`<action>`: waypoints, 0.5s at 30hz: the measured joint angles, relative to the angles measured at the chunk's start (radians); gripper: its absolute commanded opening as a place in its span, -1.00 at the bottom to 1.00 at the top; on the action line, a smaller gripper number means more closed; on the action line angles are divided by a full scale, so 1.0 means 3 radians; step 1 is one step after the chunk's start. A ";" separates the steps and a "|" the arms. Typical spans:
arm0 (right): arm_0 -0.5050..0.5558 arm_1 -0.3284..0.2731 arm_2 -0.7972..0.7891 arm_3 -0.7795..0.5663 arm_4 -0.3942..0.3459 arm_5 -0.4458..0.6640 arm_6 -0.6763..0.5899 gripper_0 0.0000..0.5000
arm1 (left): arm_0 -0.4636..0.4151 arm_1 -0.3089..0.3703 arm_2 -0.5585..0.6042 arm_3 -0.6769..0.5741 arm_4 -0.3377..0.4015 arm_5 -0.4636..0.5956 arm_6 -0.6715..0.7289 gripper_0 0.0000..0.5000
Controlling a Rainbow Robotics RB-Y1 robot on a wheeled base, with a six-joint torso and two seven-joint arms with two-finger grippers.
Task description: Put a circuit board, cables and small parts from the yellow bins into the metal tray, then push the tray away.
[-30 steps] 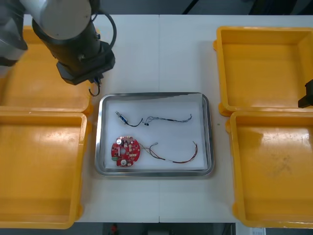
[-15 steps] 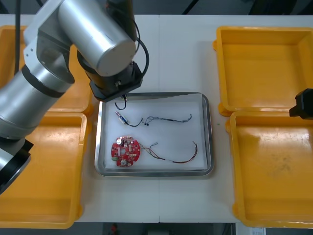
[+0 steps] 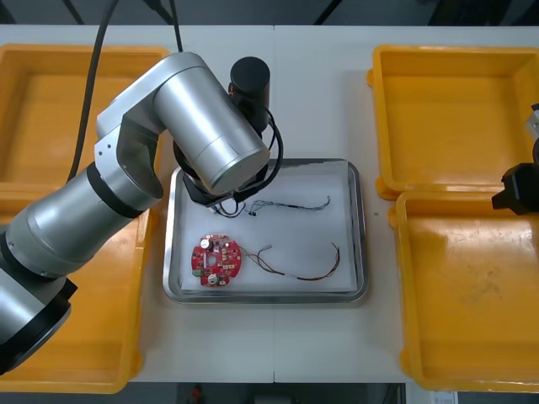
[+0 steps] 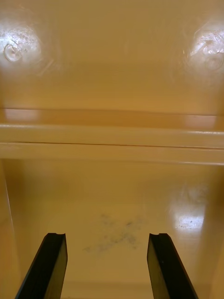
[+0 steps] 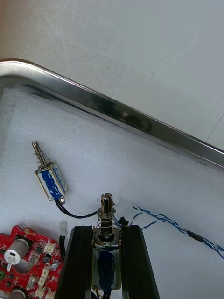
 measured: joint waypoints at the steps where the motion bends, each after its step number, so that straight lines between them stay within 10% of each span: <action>1: 0.0005 0.0000 0.0000 0.0000 0.0000 0.0000 -0.0003 1.00 | 0.0015 -0.0010 -0.0003 0.0000 -0.0032 -0.0005 0.0017 -1.00; 15: 0.0015 0.0002 -0.0004 0.0000 -0.0004 0.0108 -0.0167 1.00 | 0.0085 -0.0034 -0.0210 0.0344 -0.0275 -0.0321 0.0083 -1.00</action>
